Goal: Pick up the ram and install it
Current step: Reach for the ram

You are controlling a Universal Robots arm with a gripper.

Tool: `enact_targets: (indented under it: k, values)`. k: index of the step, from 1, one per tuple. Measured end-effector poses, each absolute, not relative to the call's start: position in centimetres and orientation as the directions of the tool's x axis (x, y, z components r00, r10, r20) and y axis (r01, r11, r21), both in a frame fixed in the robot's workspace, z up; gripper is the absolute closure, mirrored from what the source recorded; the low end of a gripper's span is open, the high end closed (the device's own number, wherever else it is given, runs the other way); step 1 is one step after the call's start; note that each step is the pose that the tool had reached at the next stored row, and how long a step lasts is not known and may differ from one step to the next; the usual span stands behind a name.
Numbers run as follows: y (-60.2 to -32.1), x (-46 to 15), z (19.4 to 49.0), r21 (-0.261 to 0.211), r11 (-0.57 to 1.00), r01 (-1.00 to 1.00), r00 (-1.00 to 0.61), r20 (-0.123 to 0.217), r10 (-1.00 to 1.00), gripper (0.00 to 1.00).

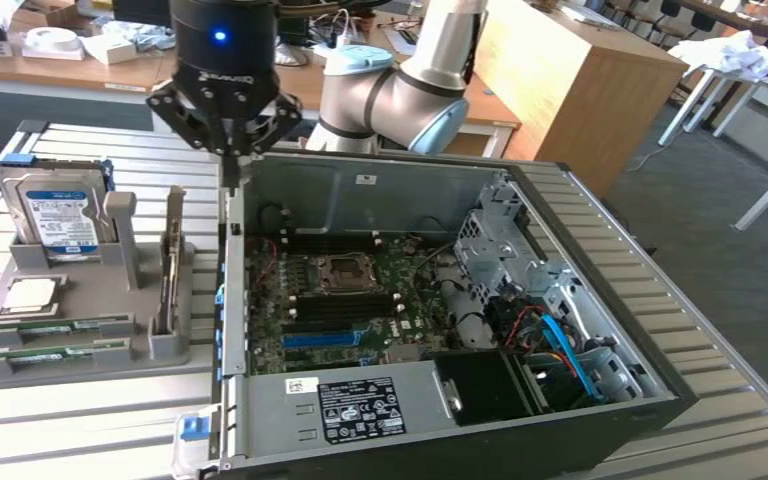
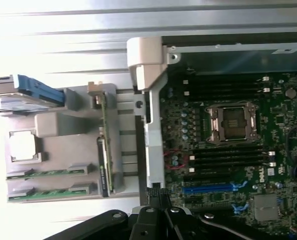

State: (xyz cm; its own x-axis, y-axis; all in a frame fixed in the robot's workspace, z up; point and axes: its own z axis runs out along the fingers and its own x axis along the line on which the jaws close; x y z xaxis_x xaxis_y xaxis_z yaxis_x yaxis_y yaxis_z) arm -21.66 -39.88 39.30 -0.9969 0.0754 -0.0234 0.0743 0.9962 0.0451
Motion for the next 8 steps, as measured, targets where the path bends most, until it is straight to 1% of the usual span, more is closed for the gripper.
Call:
enact_targets:
  k: [8]
  values:
    - [-39.9, -23.7, 39.3, 0.045, 0.996, 0.074, -0.997, -0.023, 0.075, 0.9]
